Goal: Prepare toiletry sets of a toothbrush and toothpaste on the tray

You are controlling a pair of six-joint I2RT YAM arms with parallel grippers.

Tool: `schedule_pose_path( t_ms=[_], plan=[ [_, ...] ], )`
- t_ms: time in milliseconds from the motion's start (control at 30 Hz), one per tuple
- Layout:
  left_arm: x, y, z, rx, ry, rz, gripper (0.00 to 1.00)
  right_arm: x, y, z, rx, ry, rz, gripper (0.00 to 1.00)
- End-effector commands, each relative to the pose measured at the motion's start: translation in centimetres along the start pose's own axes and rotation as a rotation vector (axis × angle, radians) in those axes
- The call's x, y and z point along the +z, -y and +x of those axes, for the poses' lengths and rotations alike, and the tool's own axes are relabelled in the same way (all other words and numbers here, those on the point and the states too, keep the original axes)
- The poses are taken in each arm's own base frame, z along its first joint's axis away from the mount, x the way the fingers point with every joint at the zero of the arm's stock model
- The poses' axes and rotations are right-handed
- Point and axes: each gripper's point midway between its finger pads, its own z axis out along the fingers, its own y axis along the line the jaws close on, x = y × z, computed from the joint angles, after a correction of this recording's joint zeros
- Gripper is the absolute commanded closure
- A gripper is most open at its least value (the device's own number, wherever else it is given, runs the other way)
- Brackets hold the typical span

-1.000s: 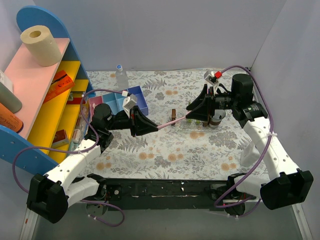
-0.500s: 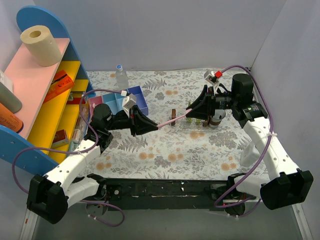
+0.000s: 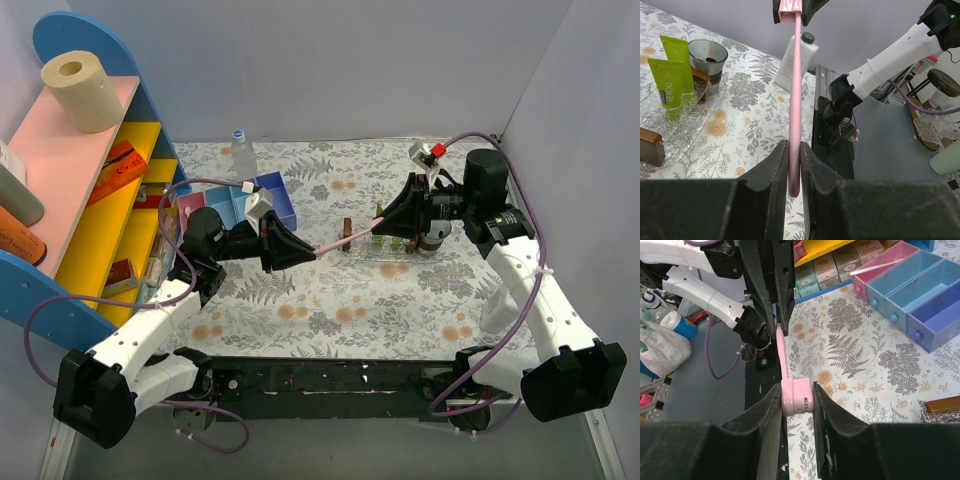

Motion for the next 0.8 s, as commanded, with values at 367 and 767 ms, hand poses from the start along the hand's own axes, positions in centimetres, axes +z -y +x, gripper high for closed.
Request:
schedule_pose_path(
  t_ms=[367,767],
  plan=[
    [-0.2,-2.3,-1.1,-0.006,0.039,-0.151,0.26,-0.5,-0.9,-2.0,-0.037,0.074,0.030,0.99],
    [-3.2,-5.5,-4.2,0.139,0.173,-0.474,0.02,-2.4,3.1,-0.4,0.050,-0.036,0.314,0.99]
  ],
)
